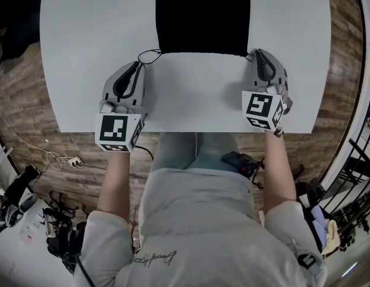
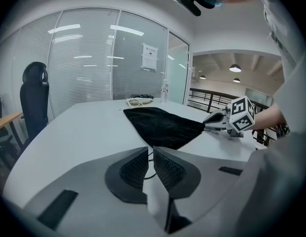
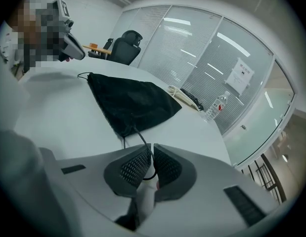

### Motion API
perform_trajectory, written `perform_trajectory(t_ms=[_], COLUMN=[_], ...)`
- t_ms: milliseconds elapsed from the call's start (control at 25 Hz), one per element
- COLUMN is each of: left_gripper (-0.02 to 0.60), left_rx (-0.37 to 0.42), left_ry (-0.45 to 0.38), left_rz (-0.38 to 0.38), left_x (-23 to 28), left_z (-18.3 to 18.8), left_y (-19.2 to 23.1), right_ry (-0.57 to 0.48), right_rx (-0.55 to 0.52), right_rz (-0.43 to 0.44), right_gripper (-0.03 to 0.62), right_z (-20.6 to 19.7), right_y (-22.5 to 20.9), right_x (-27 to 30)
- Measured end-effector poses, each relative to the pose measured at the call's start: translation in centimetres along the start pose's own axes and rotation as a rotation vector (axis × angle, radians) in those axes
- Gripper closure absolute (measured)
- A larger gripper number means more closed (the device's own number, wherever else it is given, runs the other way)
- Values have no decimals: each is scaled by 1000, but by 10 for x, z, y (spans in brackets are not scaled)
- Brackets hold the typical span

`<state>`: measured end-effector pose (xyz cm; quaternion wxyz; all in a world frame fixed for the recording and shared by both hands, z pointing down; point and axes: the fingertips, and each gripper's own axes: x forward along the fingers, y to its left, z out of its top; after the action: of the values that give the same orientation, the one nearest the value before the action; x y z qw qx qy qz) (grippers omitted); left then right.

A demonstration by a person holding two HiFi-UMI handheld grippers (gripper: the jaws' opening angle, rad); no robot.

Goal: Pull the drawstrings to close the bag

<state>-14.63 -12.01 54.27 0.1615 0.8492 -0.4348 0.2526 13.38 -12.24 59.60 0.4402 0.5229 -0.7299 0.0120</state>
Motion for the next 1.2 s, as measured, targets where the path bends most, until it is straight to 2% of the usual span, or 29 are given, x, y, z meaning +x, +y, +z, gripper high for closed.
perform_trajectory(t_ms=[200, 320, 440, 640, 840, 1040, 1200], left_gripper=[529, 509, 467, 456, 456, 457, 457], left_rx=[92, 224, 348, 478, 582, 702, 737], left_ry=[32, 87, 157, 209, 215, 185, 147], left_rz=[11, 23, -6, -17, -1, 98, 150], left_x=[13, 23, 34, 44, 52, 59, 65], left_z=[-3, -8, -15, -21, -23, -15, -9], left_y=[9, 16, 15, 14, 10, 13, 17], right_ry=[-13, -19, -30, -43, -53, -46, -39], right_rx=[35, 35, 27, 27, 33, 40, 39], right_rz=[-16, -21, -16, -20, -21, -22, -18], right_gripper=[569, 569, 569, 569, 569, 569, 569], right_z=[2, 6, 13, 20, 22, 20, 16], right_y=[-6, -11, -12, -14, -16, -17, -16], right_x=[-6, -8, -10, -11, -13, -16, -17])
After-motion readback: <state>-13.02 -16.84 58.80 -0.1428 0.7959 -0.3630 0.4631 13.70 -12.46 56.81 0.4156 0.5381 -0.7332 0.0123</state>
